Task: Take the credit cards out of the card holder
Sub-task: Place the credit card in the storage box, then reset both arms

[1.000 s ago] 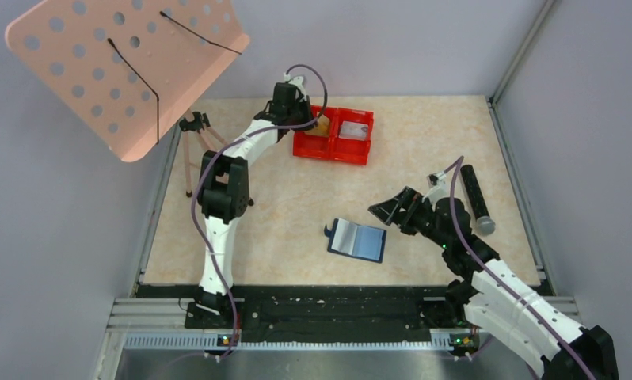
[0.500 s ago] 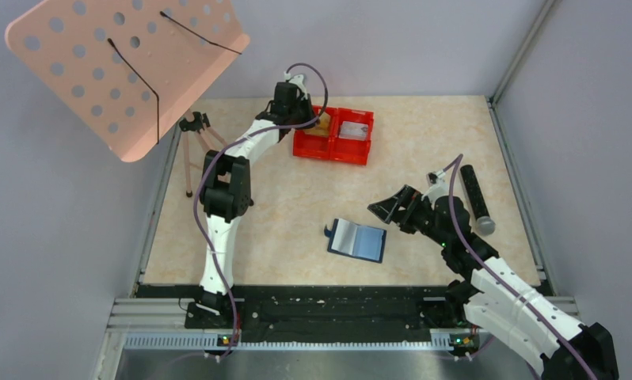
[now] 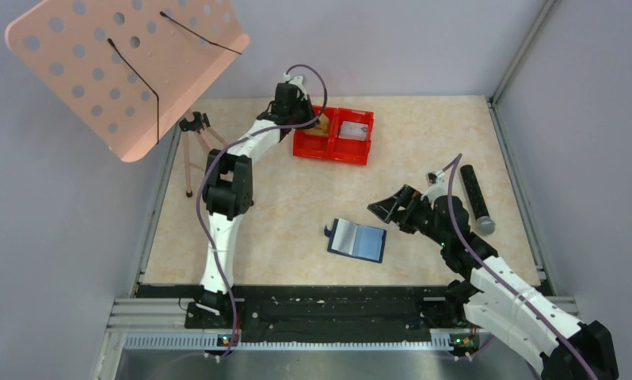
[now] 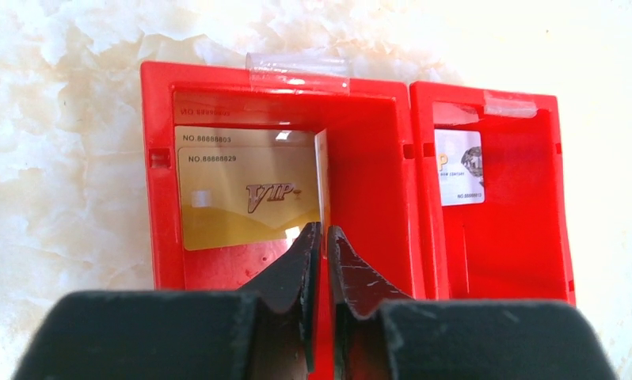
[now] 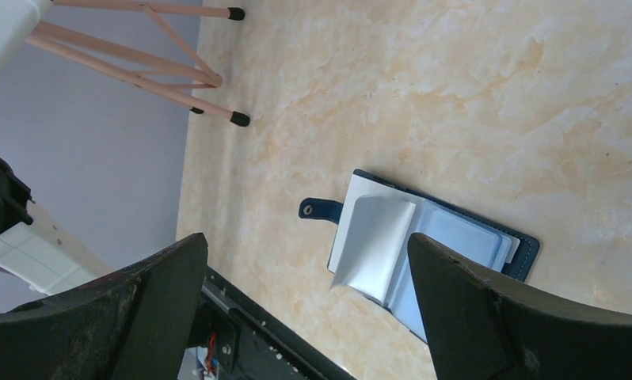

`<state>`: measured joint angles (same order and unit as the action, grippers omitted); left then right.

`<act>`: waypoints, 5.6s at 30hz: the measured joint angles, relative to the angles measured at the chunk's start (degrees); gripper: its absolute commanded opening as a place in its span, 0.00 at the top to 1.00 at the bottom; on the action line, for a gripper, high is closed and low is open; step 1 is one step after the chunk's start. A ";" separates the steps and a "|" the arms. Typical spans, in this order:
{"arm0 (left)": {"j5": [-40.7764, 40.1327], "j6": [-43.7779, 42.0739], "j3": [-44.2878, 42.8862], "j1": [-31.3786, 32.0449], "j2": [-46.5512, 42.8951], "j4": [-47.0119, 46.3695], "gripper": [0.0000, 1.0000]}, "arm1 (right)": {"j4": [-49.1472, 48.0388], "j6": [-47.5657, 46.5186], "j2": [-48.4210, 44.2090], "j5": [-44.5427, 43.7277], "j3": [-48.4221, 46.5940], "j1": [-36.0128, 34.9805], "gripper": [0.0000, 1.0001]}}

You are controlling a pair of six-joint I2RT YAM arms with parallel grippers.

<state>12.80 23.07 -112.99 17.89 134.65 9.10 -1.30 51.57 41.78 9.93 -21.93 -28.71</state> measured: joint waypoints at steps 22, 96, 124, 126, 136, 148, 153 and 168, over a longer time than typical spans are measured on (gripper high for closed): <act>-1.81 0.50 -2.54 -0.15 0.85 0.22 0.66 | 0.11 0.07 -0.55 -0.44 0.00 0.00 0.03; 1.99 -1.77 -5.51 -1.25 4.79 -0.33 1.00 | -2.69 1.01 3.37 -0.39 -1.84 0.00 0.03; -0.37 0.57 -4.09 -1.66 3.50 -1.33 1.00 | -3.82 1.09 4.04 -0.37 -1.84 0.00 0.03; -0.55 0.52 -4.09 -1.66 3.50 -1.29 1.00 | -3.85 1.09 4.04 -0.35 -1.84 0.00 0.03; -2.19 0.24 -4.09 -1.70 3.50 -0.87 0.99 | -3.85 1.09 4.04 -0.24 -1.84 0.00 0.03; -4.11 -0.42 -4.07 -2.21 3.50 -0.94 0.70 | -3.85 1.09 4.04 -0.24 -1.84 0.00 0.03; -5.03 -0.57 -4.07 -2.34 2.71 -0.87 0.67 | -3.85 1.09 4.04 -0.20 -1.84 0.00 0.03; -0.11 -1.14 3.08 -2.47 -10.54 2.38 0.40 | 7.74 -3.80 7.32 -1.22 -9.11 0.00 0.01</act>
<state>12.69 21.93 -109.91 15.42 124.11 11.49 6.44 47.77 49.10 8.71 -31.05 -28.71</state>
